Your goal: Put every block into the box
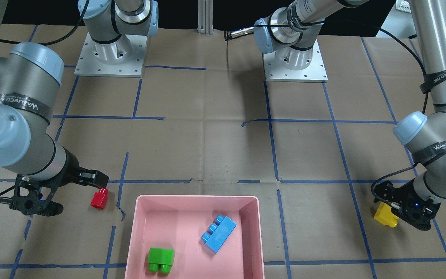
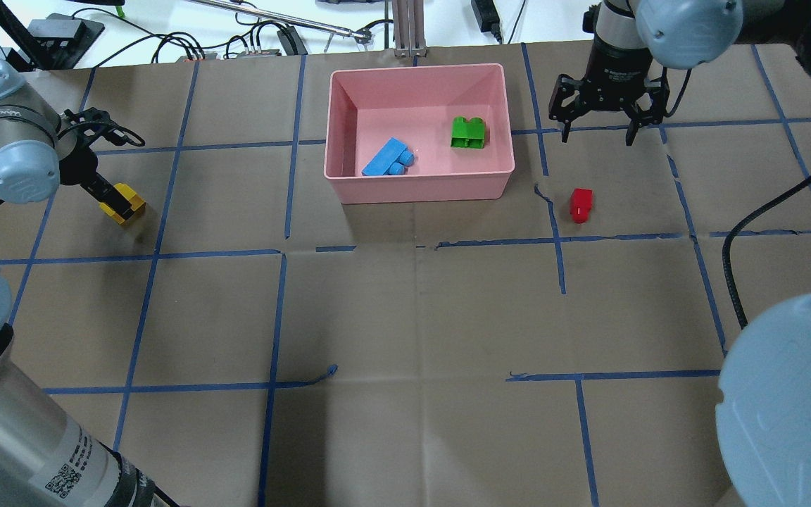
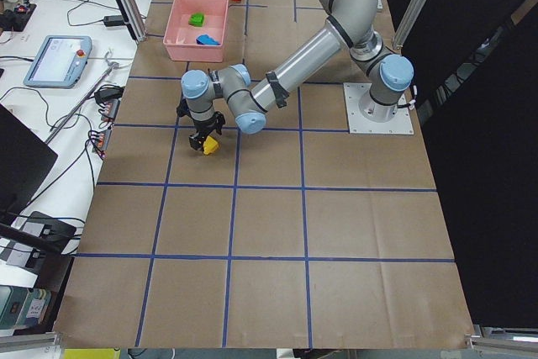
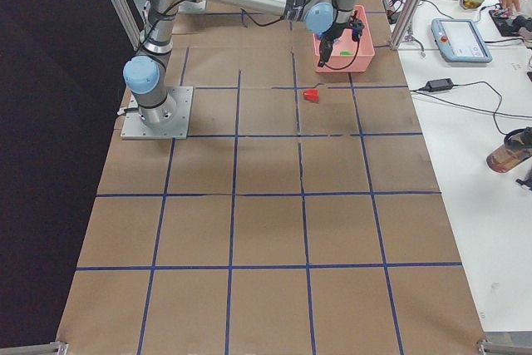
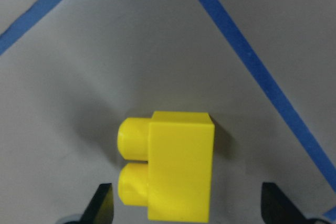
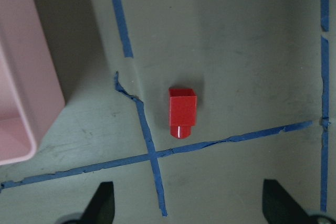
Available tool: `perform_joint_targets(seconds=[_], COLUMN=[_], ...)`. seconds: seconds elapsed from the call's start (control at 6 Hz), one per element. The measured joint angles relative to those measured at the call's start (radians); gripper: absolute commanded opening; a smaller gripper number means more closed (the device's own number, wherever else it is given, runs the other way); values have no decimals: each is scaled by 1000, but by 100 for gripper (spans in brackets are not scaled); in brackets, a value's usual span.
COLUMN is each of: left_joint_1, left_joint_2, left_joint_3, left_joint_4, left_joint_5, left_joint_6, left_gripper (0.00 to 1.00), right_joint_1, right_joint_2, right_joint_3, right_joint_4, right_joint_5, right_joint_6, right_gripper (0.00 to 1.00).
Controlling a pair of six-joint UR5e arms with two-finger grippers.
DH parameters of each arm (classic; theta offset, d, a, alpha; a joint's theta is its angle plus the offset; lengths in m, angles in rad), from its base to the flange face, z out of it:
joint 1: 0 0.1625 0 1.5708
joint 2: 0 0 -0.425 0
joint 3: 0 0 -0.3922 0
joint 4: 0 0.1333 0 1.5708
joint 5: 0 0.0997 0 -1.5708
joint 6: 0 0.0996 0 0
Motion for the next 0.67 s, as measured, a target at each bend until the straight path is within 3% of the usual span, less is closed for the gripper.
perform_joint_targets(seconds=[0.17,0.33,0.5,0.67], left_joint_1=[-1,0,1,2], left_joint_2=[-18,-30,-35,-34], left_joint_3=[7,9,8,5], left_joint_4=[13,23,24,24], left_joint_5=[0,1,3,6], left_joint_6=[1,1,1,-3], left_gripper=[85,41,6,0], right_joint_1=[-18,-23,-23,-24], right_joint_2=[-4,6,33,67], right_joint_3=[100,186,241,262], right_joint_4=[-121,-256,-364,-420], right_joint_5=[3,28,63,74], right_joint_6=[-5,2,23,50], right_gripper=[99,99,99,99])
